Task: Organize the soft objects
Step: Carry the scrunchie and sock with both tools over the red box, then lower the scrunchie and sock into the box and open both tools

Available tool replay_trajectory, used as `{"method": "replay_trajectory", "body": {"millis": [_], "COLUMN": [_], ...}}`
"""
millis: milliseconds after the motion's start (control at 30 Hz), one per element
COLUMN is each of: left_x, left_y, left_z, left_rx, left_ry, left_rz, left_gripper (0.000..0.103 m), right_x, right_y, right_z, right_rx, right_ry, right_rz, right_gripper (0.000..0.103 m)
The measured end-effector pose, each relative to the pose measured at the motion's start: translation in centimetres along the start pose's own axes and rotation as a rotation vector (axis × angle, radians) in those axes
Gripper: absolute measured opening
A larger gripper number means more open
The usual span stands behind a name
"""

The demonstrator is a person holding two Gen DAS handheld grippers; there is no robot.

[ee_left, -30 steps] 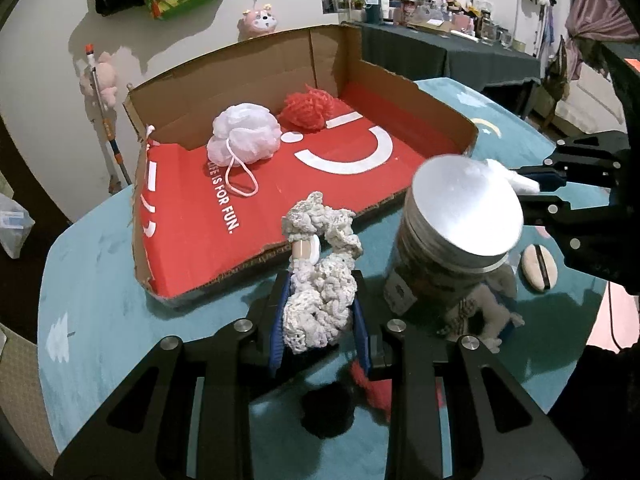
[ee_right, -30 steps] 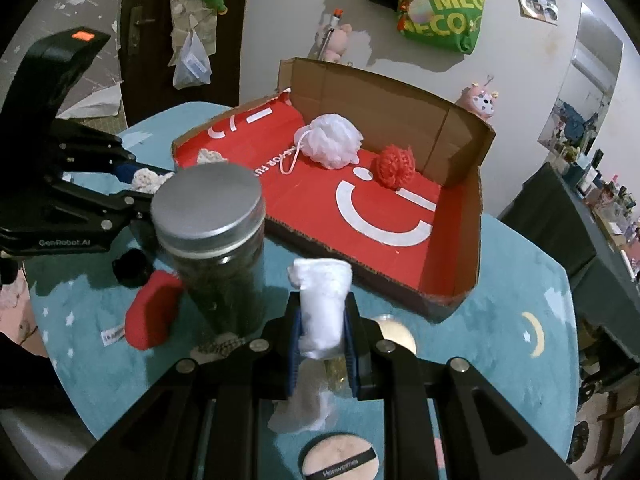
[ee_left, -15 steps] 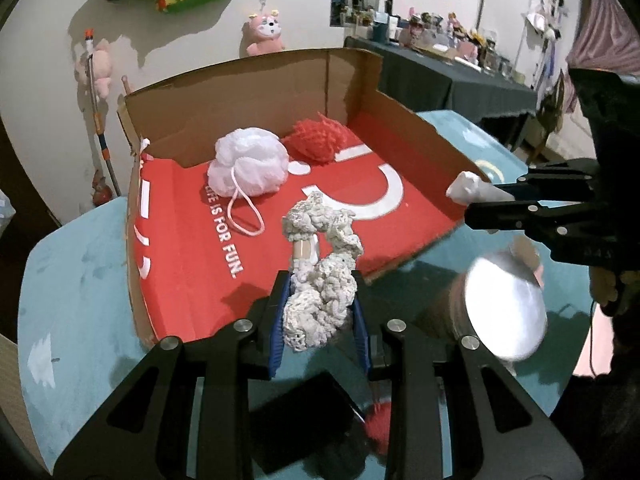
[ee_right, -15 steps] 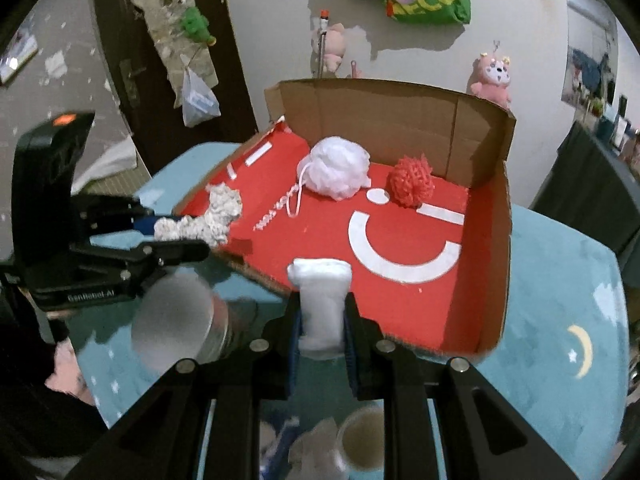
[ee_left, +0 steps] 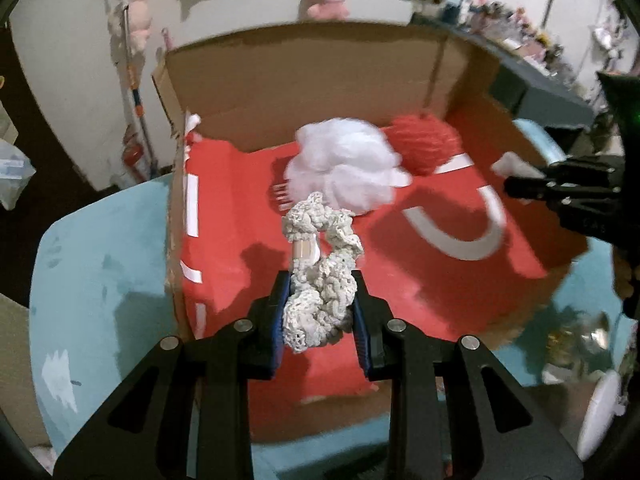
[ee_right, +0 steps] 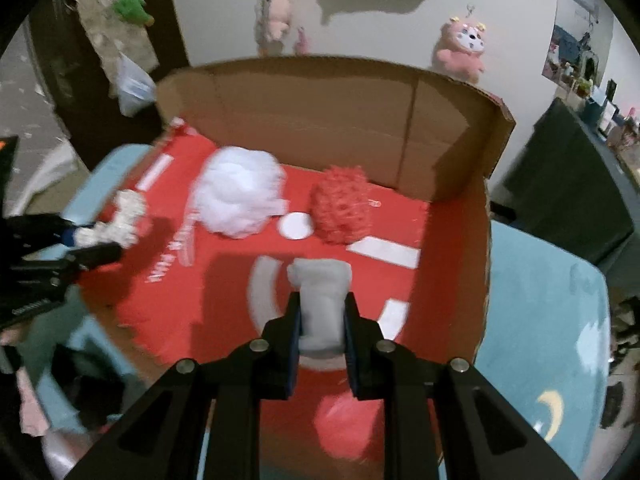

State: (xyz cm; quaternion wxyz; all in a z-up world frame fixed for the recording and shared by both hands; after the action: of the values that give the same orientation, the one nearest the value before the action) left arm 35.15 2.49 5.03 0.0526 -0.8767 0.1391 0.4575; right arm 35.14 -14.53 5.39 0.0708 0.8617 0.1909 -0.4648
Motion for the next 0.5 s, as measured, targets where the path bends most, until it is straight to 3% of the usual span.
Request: {"method": "replay_trajectory", "body": {"millis": [200,500], "left_x": [3.7,7.4], "left_y": [-1.3,-2.8], "left_z": [-0.4,-0.3], "left_rx": [0.016,0.019], "left_ry": [-0.083,-0.169], "left_rz": [-0.083,-0.152], "left_gripper": [0.026,0.027], "right_x": [3.8,6.5], "right_y": [1.8,3.1], "right_z": [-0.4,-0.5], "right_rx": [-0.026,-0.033], "right_ry": [-0.089,-0.161], "right_rz": [0.101,0.162], "right_gripper": [0.020,0.020]}}
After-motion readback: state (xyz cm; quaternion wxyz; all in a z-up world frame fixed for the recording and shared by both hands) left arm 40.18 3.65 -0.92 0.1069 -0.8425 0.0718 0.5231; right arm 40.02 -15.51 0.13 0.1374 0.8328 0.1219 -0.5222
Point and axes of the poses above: each gripper's, at about its wrist camera, not at the fingertips, and x roughly the way its jaws point, y to its right, z to its underside, the point moved 7 cm from there along x, roughly the way its jaws point, and after that the axes turned 3 degrees about y, right-handed, at the moved point
